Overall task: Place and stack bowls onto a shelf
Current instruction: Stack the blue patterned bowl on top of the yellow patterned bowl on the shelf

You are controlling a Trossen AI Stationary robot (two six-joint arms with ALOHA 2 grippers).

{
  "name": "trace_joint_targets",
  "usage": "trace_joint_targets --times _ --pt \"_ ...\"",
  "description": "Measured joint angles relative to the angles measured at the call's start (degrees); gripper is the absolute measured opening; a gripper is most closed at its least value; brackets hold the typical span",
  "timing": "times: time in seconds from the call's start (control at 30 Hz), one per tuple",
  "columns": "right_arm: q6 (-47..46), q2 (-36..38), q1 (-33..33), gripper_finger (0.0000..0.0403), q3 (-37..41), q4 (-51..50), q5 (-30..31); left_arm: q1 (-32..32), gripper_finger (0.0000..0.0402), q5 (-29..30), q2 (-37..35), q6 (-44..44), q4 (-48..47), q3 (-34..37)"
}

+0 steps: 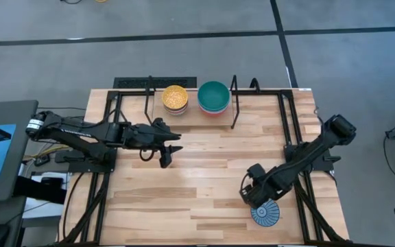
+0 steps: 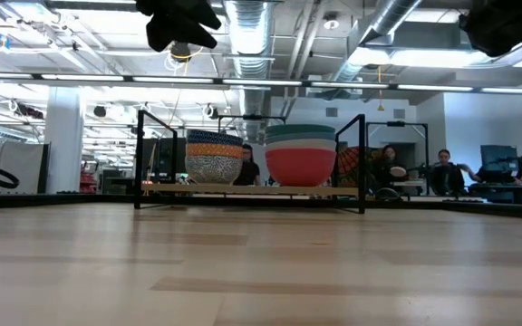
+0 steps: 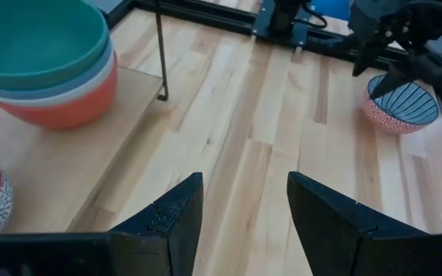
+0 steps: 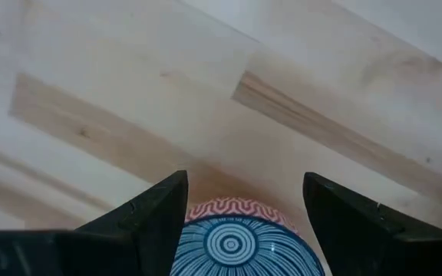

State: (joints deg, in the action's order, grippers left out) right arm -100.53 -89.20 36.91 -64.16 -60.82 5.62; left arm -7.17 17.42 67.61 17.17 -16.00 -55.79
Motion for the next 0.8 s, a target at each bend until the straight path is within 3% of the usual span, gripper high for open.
trace_joint_targets --times 0.17,0.3,0.57,0.7,0.8 --pt "6.1 0.1 2.1 0.0285 0.0 -0.8 -8.5 0.1 0.0174 0.0 0.0 -1.5 -1.3 0.0" --pt "4.6 0.0 7.3 0.0285 0.9 -1.1 -9.3 0.1 0.0174 0.0 -0.1 -1.5 -3.8 0.0" --pt "-4.0 -0.2 11.6 0.0279 8.6 10.0 -11.5 0.1 0.0174 0.0 -0.1 -1.5 -5.5 0.0" --pt "-4.7 -1.4 11.4 0.0248 9.5 8.2 -10.9 0.1 0.0174 1.6 -0.1 -1.9 -5.5 0.0" --pt "-6.0 -2.0 10.9 0.0197 9.5 6.9 -10.5 0.1 0.0174 2.0 -0.1 -2.4 -5.5 0.0"
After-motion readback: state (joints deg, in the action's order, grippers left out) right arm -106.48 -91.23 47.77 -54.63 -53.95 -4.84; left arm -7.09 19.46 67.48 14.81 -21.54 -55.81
